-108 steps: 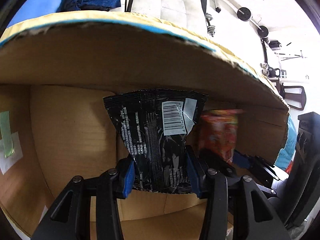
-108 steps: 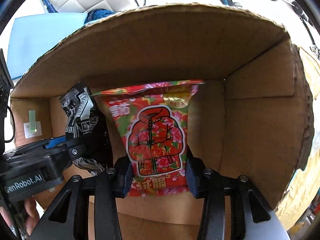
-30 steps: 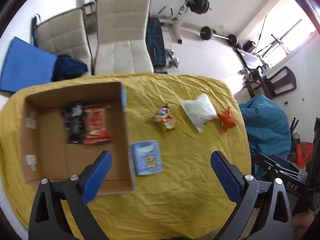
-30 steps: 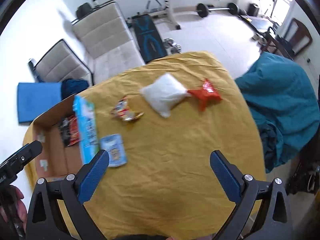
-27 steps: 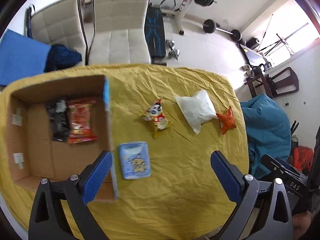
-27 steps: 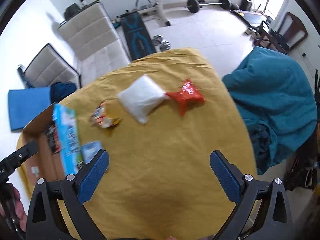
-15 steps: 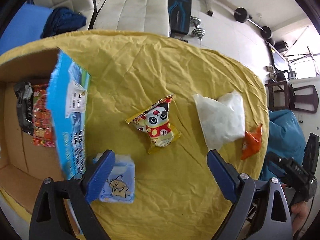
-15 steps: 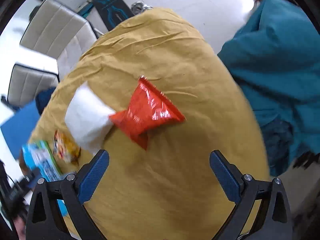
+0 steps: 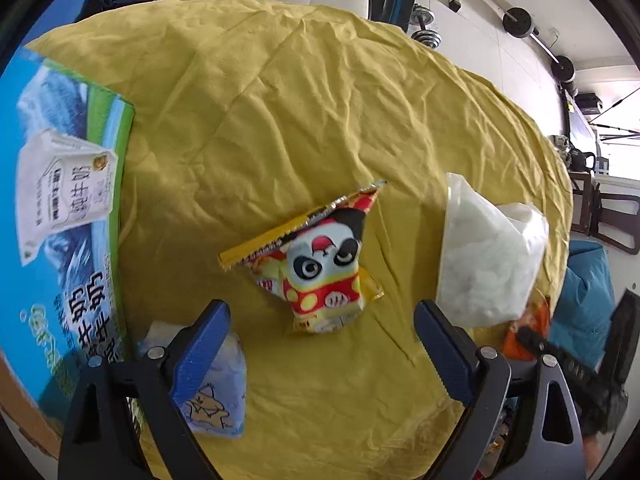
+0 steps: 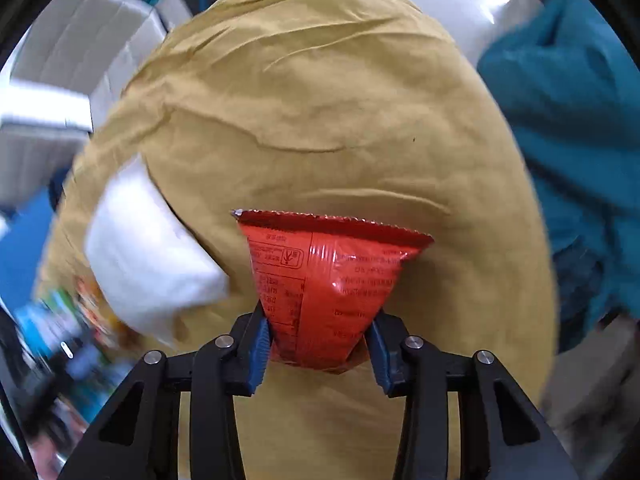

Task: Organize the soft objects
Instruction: 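Grasp the panda-print bag with the left tool while the right tool grasps the orange chip bag, then carry both held bags over the cardboard box, then lower both bags into the box and open both tools, then move the left tool to the blue tissue pack while the right tool grasps the white bag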

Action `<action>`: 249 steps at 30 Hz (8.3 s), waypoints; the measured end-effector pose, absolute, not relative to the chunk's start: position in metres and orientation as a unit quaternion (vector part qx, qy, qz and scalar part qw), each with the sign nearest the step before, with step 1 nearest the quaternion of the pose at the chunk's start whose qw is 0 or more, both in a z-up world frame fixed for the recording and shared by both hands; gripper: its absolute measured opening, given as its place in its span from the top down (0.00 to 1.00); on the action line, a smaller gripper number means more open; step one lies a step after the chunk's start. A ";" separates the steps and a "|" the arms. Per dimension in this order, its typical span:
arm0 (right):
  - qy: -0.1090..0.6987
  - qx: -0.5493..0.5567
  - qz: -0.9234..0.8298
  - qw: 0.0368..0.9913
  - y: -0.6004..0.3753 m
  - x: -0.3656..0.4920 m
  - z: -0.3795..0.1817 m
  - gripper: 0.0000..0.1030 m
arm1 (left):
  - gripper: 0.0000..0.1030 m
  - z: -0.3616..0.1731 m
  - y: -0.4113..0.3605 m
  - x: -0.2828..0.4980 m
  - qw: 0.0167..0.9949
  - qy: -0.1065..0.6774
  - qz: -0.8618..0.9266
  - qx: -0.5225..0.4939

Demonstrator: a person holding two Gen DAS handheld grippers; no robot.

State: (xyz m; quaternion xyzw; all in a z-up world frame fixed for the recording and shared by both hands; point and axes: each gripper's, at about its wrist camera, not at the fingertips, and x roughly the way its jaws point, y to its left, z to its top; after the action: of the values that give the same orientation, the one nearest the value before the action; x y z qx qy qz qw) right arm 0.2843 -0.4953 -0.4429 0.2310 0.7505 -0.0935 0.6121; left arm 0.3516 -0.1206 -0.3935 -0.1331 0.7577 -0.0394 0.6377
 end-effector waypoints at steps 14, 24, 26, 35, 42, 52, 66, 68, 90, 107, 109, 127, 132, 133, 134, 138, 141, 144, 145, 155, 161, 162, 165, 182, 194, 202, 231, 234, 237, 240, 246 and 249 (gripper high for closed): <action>0.784 0.111 -0.081 0.606 -0.484 0.252 -0.451 0.54 | 0.66 -0.423 -0.149 0.357 0.652 0.755 -0.062 -0.016; 0.769 0.144 -0.089 0.616 -0.491 0.240 -0.456 0.60 | 0.67 -0.394 -0.162 0.301 0.663 0.743 -0.094 0.012; 0.763 0.149 -0.091 0.623 -0.491 0.238 -0.452 0.61 | 0.67 -0.389 -0.165 0.288 0.664 0.741 -0.100 0.018; 0.742 0.140 -0.053 0.653 -0.447 0.220 -0.419 0.63 | 0.68 -0.356 -0.172 0.246 0.692 0.713 -0.106 0.038; 0.724 0.124 -0.001 0.679 -0.391 0.205 -0.381 0.64 | 0.68 -0.314 -0.162 0.233 0.720 0.684 -0.109 0.034; 0.693 0.106 0.057 0.711 -0.309 0.208 -0.311 0.64 | 0.68 -0.240 -0.096 0.232 0.756 0.645 -0.107 -0.015; 0.677 0.088 0.120 0.721 -0.152 0.226 -0.252 0.64 | 0.68 -0.191 0.048 0.246 0.776 0.626 -0.077 -0.024; 0.680 0.085 0.126 0.717 -0.125 0.230 -0.254 0.64 | 0.68 -0.191 0.072 0.251 0.776 0.627 -0.069 -0.021; 0.787 0.038 0.083 0.610 0.002 0.266 -0.411 0.64 | 0.68 -0.342 0.200 0.357 0.682 0.730 -0.041 -0.031; 0.811 0.012 0.064 0.581 0.017 0.274 -0.431 0.62 | 0.65 -0.399 0.193 0.398 0.643 0.763 -0.068 -0.017; 0.815 0.008 0.062 0.577 0.024 0.283 -0.431 0.61 | 0.63 -0.399 0.196 0.399 0.637 0.767 -0.067 -0.025; 0.808 0.012 0.049 0.587 0.056 0.294 -0.418 0.62 | 0.52 -0.356 0.206 0.376 0.654 0.753 -0.057 -0.048; 0.814 0.021 0.041 0.578 0.052 0.280 -0.412 0.66 | 0.52 -0.340 0.205 0.348 0.669 0.740 -0.053 -0.040; 0.816 0.024 0.039 0.576 0.052 0.278 -0.413 0.66 | 0.52 -0.336 0.205 0.342 0.673 0.737 -0.052 -0.040; 0.818 0.029 0.037 0.574 0.053 0.277 -0.413 0.66 | 0.52 -0.334 0.206 0.337 0.676 0.735 -0.050 -0.039; 0.815 0.043 0.026 0.578 0.051 0.274 -0.412 0.64 | 0.52 -0.324 0.207 0.325 0.687 0.724 -0.050 -0.041; 0.806 0.060 0.030 0.588 0.044 0.275 -0.399 0.52 | 0.37 -0.315 0.210 0.318 0.696 0.715 -0.046 -0.040; 0.794 0.055 0.034 0.604 0.046 0.276 -0.378 0.41 | 0.26 -0.306 0.210 0.315 0.711 0.701 -0.046 -0.033; 0.788 0.047 0.035 0.613 0.048 0.276 -0.370 0.39 | 0.23 -0.303 0.210 0.314 0.718 0.694 -0.040 -0.026; 0.728 0.027 0.057 0.683 0.048 0.262 -0.307 0.07 | 0.02 -0.254 0.218 0.274 0.766 0.642 -0.020 -0.019; 0.697 0.033 0.067 0.713 0.041 0.230 -0.281 0.07 | 0.02 -0.217 0.220 0.242 0.790 0.613 -0.009 -0.027; 0.690 0.033 0.066 0.720 0.040 0.225 -0.274 0.07 | 0.02 -0.214 0.219 0.238 0.792 0.610 -0.006 -0.026; 0.677 0.041 0.070 0.731 0.037 0.214 -0.260 0.07 | 0.02 -0.199 0.215 0.222 0.800 0.599 -0.001 -0.024; 0.616 0.048 0.073 0.783 -0.017 0.161 -0.181 0.07 | 0.02 -0.139 0.177 0.170 0.845 0.534 0.028 0.003; 0.653 0.122 -0.011 0.747 -0.163 0.163 -0.237 0.07 | 0.02 -0.162 0.092 0.171 0.837 0.544 0.035 0.053; 0.683 0.166 -0.083 0.707 -0.292 0.159 -0.306 0.07 | 0.02 -0.227 -0.026 0.201 0.782 0.613 -0.018 0.112; 0.712 0.111 -0.013 0.694 -0.411 0.230 -0.377 0.07 | 0.84 -0.451 -0.135 0.270 0.633 0.752 0.009 0.183; 0.714 -0.009 0.073 0.696 -0.376 0.267 -0.371 0.07 | 0.76 -0.445 -0.138 0.282 0.643 0.751 -0.001 0.149; 0.663 -0.218 0.146 0.701 -0.334 0.294 -0.370 0.07 | 0.58 -0.437 -0.130 0.286 0.650 0.751 -0.001 0.120; 0.642 -0.346 0.211 0.651 -0.307 0.309 -0.388 0.07 | 0.51 -0.425 -0.111 0.284 0.652 0.753 0.002 0.088; 0.601 -0.499 0.292 0.553 -0.270 0.325 -0.429 0.07 | 0.48 -0.406 -0.077 0.275 0.665 0.747 0.017 0.009; 0.595 -0.531 0.311 0.517 -0.257 0.329 -0.452 0.02 | 0.48 -0.398 -0.057 0.280 0.666 0.745 0.027 -0.015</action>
State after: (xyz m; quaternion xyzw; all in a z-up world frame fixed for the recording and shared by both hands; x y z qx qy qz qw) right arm 0.3291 -0.2571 -0.4519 -0.5312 0.5951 0.3111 0.5167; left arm 0.2799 -0.0574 -0.3983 -0.0147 0.7449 0.0270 0.6665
